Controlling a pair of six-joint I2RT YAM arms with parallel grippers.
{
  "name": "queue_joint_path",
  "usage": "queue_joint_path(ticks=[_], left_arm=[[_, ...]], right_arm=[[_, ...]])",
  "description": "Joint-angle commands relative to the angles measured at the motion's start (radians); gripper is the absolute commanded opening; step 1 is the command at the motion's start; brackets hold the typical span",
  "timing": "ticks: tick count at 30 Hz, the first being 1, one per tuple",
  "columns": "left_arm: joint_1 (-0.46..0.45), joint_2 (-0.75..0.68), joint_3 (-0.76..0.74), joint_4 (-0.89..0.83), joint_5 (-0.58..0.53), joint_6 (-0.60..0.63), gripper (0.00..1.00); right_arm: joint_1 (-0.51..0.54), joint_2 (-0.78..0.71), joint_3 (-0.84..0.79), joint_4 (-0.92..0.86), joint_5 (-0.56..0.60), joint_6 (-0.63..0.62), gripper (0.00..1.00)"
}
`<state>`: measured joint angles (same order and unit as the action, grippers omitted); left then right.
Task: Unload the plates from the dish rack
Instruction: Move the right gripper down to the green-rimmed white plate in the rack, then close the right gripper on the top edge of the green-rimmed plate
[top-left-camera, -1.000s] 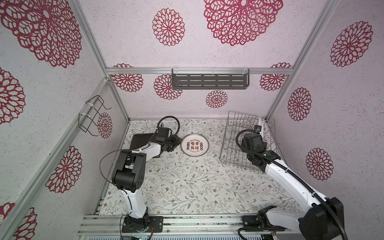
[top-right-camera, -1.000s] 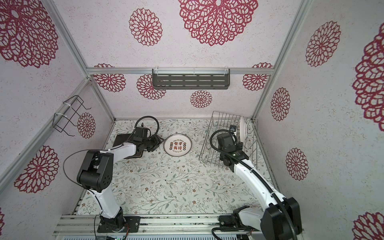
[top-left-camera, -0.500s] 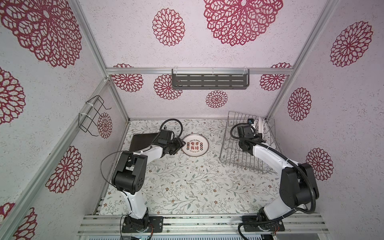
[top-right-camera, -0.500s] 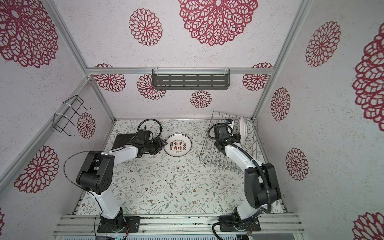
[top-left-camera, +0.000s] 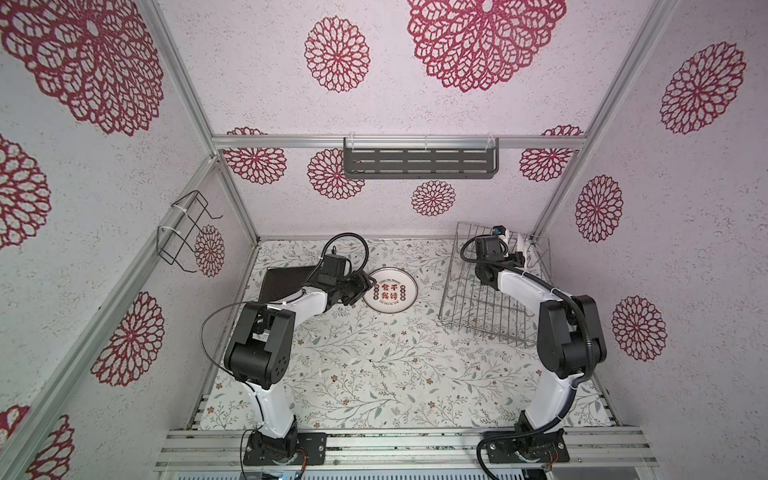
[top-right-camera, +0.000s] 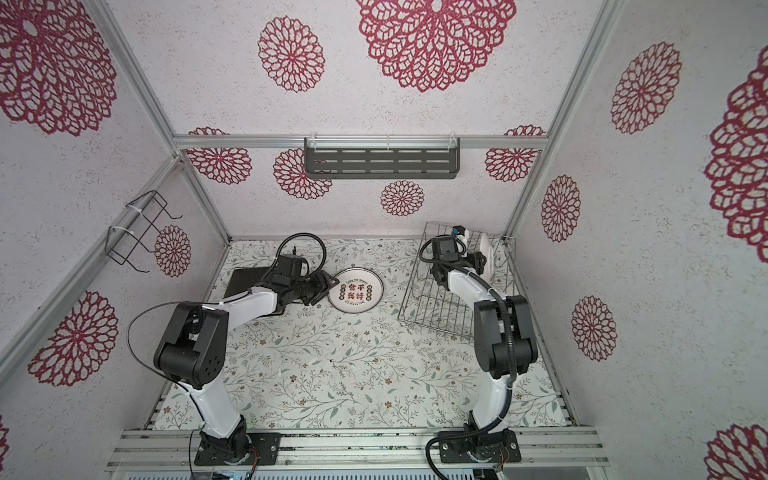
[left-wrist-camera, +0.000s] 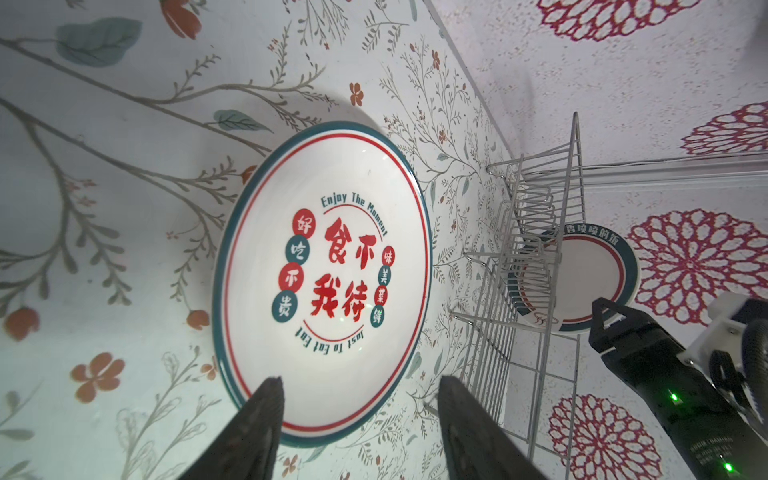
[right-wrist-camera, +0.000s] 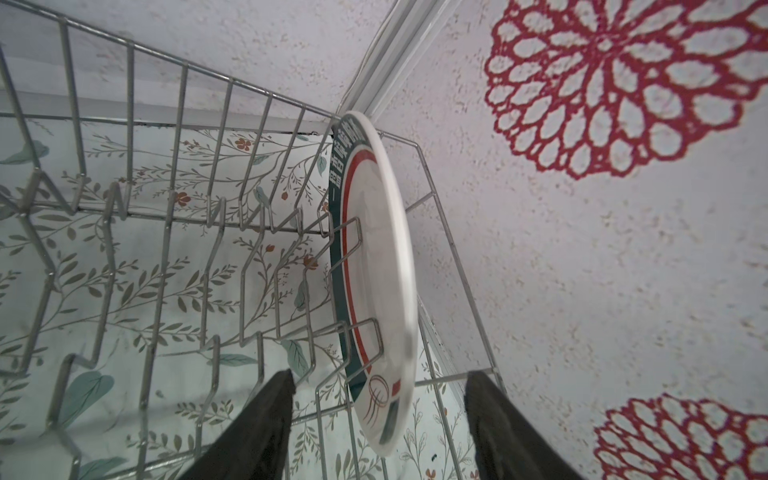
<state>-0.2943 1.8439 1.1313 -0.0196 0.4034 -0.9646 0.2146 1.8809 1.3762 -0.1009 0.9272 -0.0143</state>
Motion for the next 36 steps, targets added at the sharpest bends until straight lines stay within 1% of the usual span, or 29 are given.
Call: queue_joint_path(ticks=[1, 7, 10, 16, 23, 26, 29, 33, 36], left_arm=[[-0.009, -0.017, 0.025, 0.017, 0.023, -0.004, 0.64], [-0.012, -0.011, 0.051, 0.013, 0.025, -0.004, 0.64], [-0.012, -0.001, 0.063, 0.011, 0.022, -0.003, 0.64], [-0.011, 0.008, 0.069, 0.017, 0.014, -0.007, 0.64], [-0.011, 0.016, 0.068, 0.017, 0.017, -0.011, 0.65], [-0.011, 0.015, 0.065, 0.017, 0.012, -0.011, 0.65], [-0.011, 0.018, 0.067, 0.017, 0.011, -0.011, 0.65], [-0.011, 0.021, 0.067, 0.017, 0.009, -0.01, 0.65], [-0.01, 0.022, 0.065, 0.017, 0.008, -0.011, 0.65]], right_arm=[[-0.01, 0.027, 0.058, 0.038, 0.039, -0.054, 0.66], [-0.029, 0.103, 0.119, 0.061, 0.096, -0.108, 0.62], [-0.041, 0.115, 0.13, 0.068, 0.102, -0.113, 0.61], [-0.053, 0.119, 0.129, 0.087, 0.1, -0.11, 0.55], [-0.075, 0.137, 0.134, 0.112, 0.142, -0.107, 0.51], [-0.078, 0.138, 0.134, 0.118, 0.138, -0.105, 0.52], [-0.082, 0.137, 0.134, 0.112, 0.118, -0.104, 0.54], [-0.091, 0.123, 0.126, 0.078, 0.081, -0.06, 0.55], [-0.098, 0.119, 0.124, 0.051, 0.051, -0.029, 0.52]])
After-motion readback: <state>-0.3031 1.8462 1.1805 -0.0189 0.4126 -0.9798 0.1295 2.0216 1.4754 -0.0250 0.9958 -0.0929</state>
